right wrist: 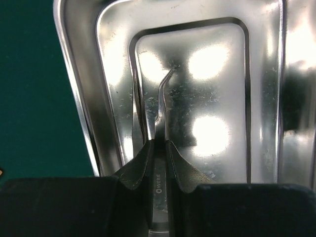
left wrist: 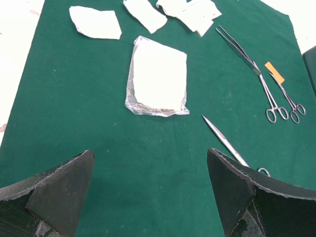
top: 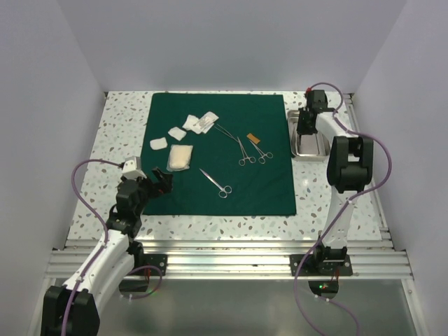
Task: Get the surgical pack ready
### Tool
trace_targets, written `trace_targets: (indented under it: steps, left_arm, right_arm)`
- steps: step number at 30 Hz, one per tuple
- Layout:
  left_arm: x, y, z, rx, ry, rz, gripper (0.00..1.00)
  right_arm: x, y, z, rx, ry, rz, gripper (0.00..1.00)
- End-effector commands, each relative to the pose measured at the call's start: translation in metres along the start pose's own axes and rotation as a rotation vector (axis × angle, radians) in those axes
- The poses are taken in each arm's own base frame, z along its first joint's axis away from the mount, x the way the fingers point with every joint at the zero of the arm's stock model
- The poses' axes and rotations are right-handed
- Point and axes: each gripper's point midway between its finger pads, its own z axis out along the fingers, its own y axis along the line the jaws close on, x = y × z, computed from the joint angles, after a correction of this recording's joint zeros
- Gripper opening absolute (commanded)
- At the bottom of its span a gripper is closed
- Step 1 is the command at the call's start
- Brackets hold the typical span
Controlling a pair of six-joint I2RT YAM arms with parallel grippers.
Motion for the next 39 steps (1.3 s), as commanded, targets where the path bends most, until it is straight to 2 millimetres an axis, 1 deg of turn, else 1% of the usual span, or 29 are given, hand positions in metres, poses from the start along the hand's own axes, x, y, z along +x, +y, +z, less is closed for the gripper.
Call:
trace_targets:
  steps: [1,6,13,16,21,23,24,27,28,30,31,32,33,34,35,36,37,38,39]
  left_arm:
    - [-0.023,-0.014,0.001,0.047,-0.063,0.018,1.0]
    - [-0.022,-0.014,0.002,0.052,-0.061,0.018,1.0]
    - [-0.023,-0.015,0.001,0.053,-0.067,0.02,1.0]
    - [-0.023,-0.015,0.001,0.055,-0.071,0.019,1.0]
    - [-0.023,-0.014,0.001,0.053,-0.07,0.021,1.0]
    - [-0.022,-0.013,0.001,0.051,-0.07,0.021,1.0]
    - [-0.023,-0.014,0.0,0.053,-0.072,0.021,1.0]
    - [-0.023,-0.015,0.0,0.056,-0.074,0.021,1.0]
    - [-0.023,-0.015,0.0,0.056,-0.074,0.021,1.0]
    - [-0.023,-0.015,0.0,0.058,-0.074,0.021,1.0]
    - [-0.024,-0.014,0.001,0.056,-0.076,0.021,1.0]
    - [-0.024,-0.015,0.0,0.057,-0.075,0.021,1.0]
    - [-0.023,-0.015,0.001,0.058,-0.073,0.021,1.0]
    - [-0.023,-0.015,0.001,0.058,-0.074,0.021,1.0]
    - [-0.023,-0.015,0.001,0.058,-0.074,0.022,1.0]
    - [-0.023,-0.015,0.001,0.058,-0.074,0.023,1.0]
    - [-0.024,-0.015,0.001,0.057,-0.075,0.022,1.0]
    - [-0.023,-0.015,0.001,0.058,-0.074,0.023,1.0]
    - [-0.024,-0.015,0.001,0.059,-0.076,0.022,1.0]
  right_arm:
    - [0.008,-0.008,0.012,0.04,0.016,-0.003,0.01]
    - [0.015,-0.012,0.015,0.064,0.04,0.005,0.06]
    - [0.011,-0.011,0.01,0.062,0.037,0.013,0.14]
    - [0.007,-0.01,0.006,0.061,0.031,0.013,0.22]
    - [0.008,-0.009,0.007,0.053,0.04,0.014,0.24]
    - [0.006,-0.008,0.004,0.049,0.039,0.018,0.24]
    - [-0.001,-0.007,-0.005,0.045,0.015,0.023,0.24]
    - [-0.018,-0.007,-0.024,0.039,-0.044,0.024,0.28]
    - [-0.033,-0.006,-0.041,0.031,-0.09,0.027,0.3]
    - [-0.042,-0.003,-0.056,0.016,-0.121,0.02,0.32]
    - [-0.051,0.001,-0.074,-0.003,-0.155,0.02,0.34]
    - [-0.054,0.008,-0.082,-0.024,-0.171,0.015,0.35]
    - [-0.05,0.012,-0.087,-0.029,-0.174,0.006,0.36]
    - [-0.051,0.018,-0.094,-0.036,-0.187,-0.004,0.38]
    - [-0.054,0.031,-0.108,-0.061,-0.214,-0.024,0.39]
    - [-0.051,0.036,-0.112,-0.064,-0.215,-0.041,0.41]
    - [-0.052,0.044,-0.123,-0.077,-0.232,-0.052,0.43]
    - [-0.047,0.06,-0.128,-0.099,-0.234,-0.083,0.45]
    - [-0.039,0.067,-0.13,-0.109,-0.225,-0.098,0.46]
